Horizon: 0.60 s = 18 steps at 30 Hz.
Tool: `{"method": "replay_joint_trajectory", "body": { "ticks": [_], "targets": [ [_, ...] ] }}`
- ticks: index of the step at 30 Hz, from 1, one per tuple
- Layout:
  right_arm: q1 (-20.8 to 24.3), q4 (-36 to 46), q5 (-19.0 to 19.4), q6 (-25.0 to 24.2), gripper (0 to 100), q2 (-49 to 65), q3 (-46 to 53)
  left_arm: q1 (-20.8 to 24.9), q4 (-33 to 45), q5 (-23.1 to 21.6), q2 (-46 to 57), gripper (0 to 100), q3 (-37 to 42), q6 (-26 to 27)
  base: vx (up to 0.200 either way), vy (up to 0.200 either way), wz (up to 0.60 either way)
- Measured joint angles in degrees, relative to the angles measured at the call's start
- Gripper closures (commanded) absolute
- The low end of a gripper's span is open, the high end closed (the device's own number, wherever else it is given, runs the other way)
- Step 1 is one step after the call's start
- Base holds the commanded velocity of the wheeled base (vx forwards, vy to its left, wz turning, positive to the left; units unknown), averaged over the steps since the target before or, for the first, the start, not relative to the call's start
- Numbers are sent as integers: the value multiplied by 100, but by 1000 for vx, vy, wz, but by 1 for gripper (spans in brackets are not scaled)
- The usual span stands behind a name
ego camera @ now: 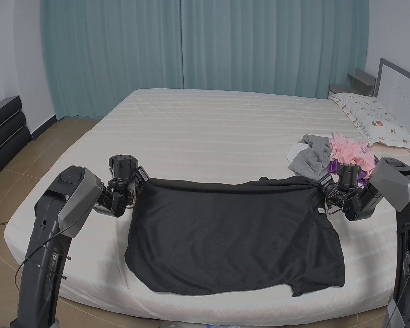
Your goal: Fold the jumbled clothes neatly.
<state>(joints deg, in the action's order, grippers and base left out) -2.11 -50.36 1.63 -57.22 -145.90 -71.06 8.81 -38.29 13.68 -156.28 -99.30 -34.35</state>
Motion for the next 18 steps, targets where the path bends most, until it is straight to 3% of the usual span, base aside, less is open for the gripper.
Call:
{"method": "replay_joint_trajectory", "body": {
  "ticks": [11, 18],
  "targets": [
    [5, -369, 132, 224, 0, 146, 456, 13, -18, 13, 79, 0, 378, -18, 0, 0, 0],
    [-50, -553, 301, 300, 0, 657, 1006, -61, -68, -71, 692, 0, 1254, -71, 0, 0, 0]
  ]
}}
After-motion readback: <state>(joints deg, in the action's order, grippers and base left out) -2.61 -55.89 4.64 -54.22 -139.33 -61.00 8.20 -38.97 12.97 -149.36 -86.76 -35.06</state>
